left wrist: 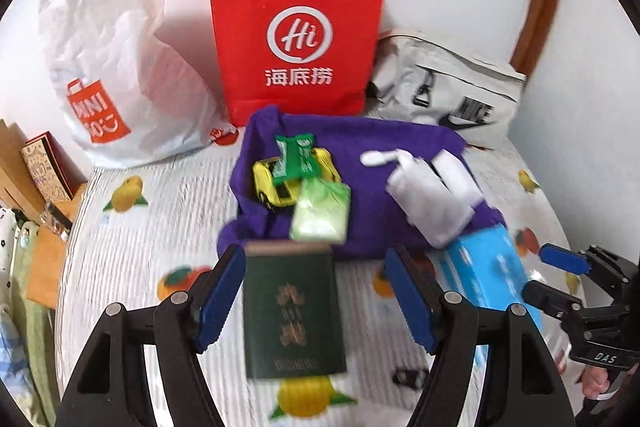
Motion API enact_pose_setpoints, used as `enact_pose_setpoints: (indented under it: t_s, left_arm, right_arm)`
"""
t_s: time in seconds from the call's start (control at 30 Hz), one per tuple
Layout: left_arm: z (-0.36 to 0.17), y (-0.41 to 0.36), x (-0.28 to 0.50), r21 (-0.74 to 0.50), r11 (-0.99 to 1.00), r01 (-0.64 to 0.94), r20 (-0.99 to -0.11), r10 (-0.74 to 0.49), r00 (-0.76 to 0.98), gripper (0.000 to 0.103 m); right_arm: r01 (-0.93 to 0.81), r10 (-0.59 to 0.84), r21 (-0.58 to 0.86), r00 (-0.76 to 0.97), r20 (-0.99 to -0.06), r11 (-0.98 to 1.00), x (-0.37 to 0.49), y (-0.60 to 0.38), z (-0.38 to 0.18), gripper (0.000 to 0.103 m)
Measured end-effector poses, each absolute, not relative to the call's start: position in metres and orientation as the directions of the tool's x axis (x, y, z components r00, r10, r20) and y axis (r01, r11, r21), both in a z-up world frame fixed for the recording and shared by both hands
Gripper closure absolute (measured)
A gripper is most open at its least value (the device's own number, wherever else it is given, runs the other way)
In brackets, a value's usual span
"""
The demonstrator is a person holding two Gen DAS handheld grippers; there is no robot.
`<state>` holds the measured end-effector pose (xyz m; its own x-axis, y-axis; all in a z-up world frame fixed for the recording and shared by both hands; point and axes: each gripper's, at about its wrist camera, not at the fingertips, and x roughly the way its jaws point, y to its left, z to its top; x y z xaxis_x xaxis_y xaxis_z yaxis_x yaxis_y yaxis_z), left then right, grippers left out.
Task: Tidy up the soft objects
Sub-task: 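Open both grippers to release the packet and bag onto the towel, then grasp the crumpled white tissue with the left gripper while the right gripper approaches the white printed packet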
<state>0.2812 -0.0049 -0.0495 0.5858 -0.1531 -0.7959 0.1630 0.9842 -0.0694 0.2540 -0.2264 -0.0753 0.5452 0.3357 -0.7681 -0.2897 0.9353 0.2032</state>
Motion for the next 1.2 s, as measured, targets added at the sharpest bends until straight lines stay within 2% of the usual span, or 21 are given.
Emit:
enact_pose_setpoints:
  t_s: [0.27, 0.6, 0.87, 1.0, 1.2]
  left_arm:
    - [-0.053, -0.004, 0.219, -0.081, 0.98, 0.182, -0.781, -0.176, 0.599, 0.032]
    - [-0.088, -0.01, 0.163, -0.121, 0.969, 0.215, -0.793, -0.225, 0.567, 0.032]
    - [-0.13, -0.038, 0.152, -0.138, 0.94, 0.313, -0.827, -0.283, 0.486, 0.032]
    - [-0.148, -0.05, 0.156, -0.15, 0.925, 0.349, -0.839, -0.306, 0.45, 0.028]
    - [-0.174, -0.076, 0.161, -0.067, 0.912, 0.404, -0.859, -0.259, 0.441, 0.028]
  right_arm:
    - [-0.254, 0.346, 0.243, 0.543, -0.765, 0.936, 0.19, -0.231, -0.085, 0.041]
    - [-0.231, 0.341, 0.255, 0.53, -0.776, 0.939, 0.144, -0.234, -0.116, 0.041]
    - [-0.188, 0.299, 0.234, 0.531, -0.793, 0.954, 0.126, -0.247, -0.133, 0.041]
    - [-0.148, 0.268, 0.224, 0.552, -0.79, 0.963, 0.12, -0.255, -0.136, 0.041]
    - [-0.114, 0.258, 0.235, 0.548, -0.796, 0.965, 0.118, -0.269, -0.146, 0.041]
